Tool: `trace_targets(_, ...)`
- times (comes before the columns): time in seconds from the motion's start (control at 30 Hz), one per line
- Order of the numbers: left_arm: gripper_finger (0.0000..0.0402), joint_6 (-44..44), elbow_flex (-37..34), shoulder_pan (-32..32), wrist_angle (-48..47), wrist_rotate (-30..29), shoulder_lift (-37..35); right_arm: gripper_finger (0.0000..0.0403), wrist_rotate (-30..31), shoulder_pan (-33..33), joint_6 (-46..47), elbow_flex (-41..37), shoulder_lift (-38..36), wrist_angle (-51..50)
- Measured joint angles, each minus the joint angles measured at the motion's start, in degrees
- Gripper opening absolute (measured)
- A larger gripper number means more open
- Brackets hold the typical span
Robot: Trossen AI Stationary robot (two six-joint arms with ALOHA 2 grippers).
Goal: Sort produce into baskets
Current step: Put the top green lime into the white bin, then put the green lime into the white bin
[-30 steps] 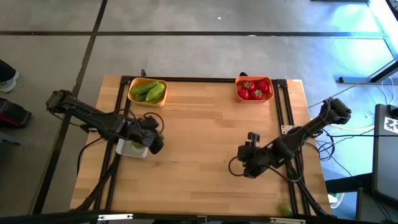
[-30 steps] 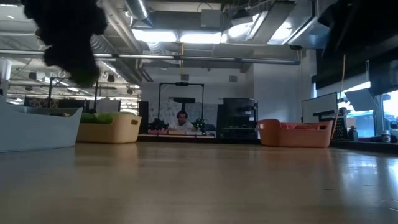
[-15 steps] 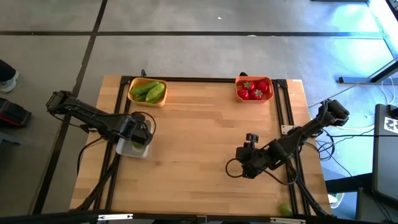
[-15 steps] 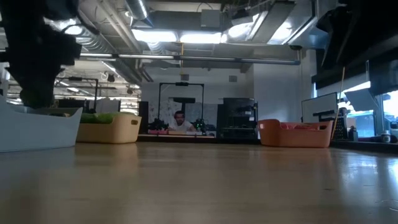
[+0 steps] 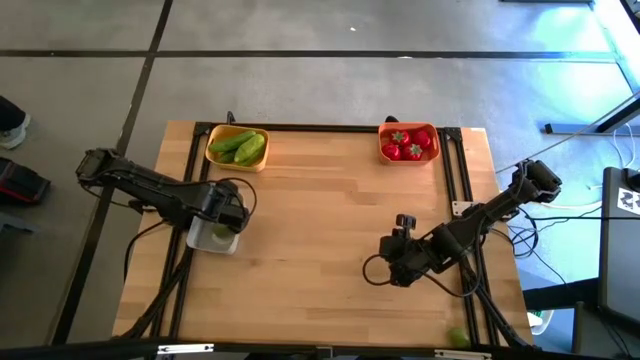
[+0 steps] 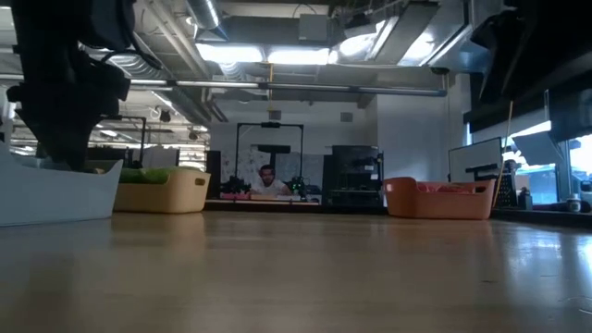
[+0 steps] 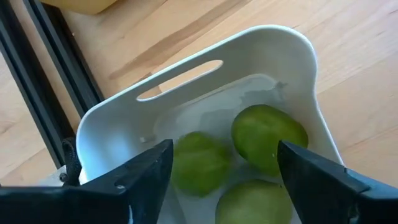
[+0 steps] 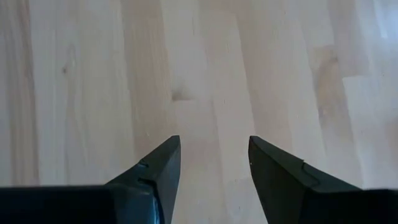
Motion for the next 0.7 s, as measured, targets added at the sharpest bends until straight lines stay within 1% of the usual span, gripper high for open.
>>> trace_targets(0.13, 0.0285, 1.0, 0.0, 0.1, 0.1, 0.6, 0.0, 0.0179, -2.3, 0.0, 0.0, 0.0, 0.0, 0.6)
trace_targets(0.23, 0.0282, 1.2, 0.0, 0.1, 0.3, 0.9, -0.1, 0.0179, -0.8, 0.0, 0.1, 0.0, 0.0, 3.9)
trace_targets(0.3, 0.0281, 1.9, 0.0, 0.1, 0.7, 0.8, -0.1, 0.0179, -2.4, 0.0, -0.1, 0.0, 0.0, 4.4)
trace_targets(0.37, 0.0280, 2.8, 0.0, 0.1, 1.3, 0.9, -0.1, 0.0179, -6.4, -0.1, 1.3, 0.0, 0.0, 4.1)
trace_targets(0.5, 0.0280, 4.0, 0.0, 0.1, 2.6, 0.9, -0.1, 0.0192, -17.2, 0.6, 10.1, 0.0, 0.0, 2.3)
trace_targets(0.6, 0.0280, 4.1, 0.0, 0.1, 2.9, 0.7, -0.1, 0.0222, -22.9, 3.1, 17.1, 0.0, 0.0, 1.6)
trace_targets(0.7, 0.0280, 3.9, 0.0, 0.1, 3.0, 0.3, -0.1, 0.0265, -28.2, 6.1, 23.9, 0.0, 0.0, 0.9)
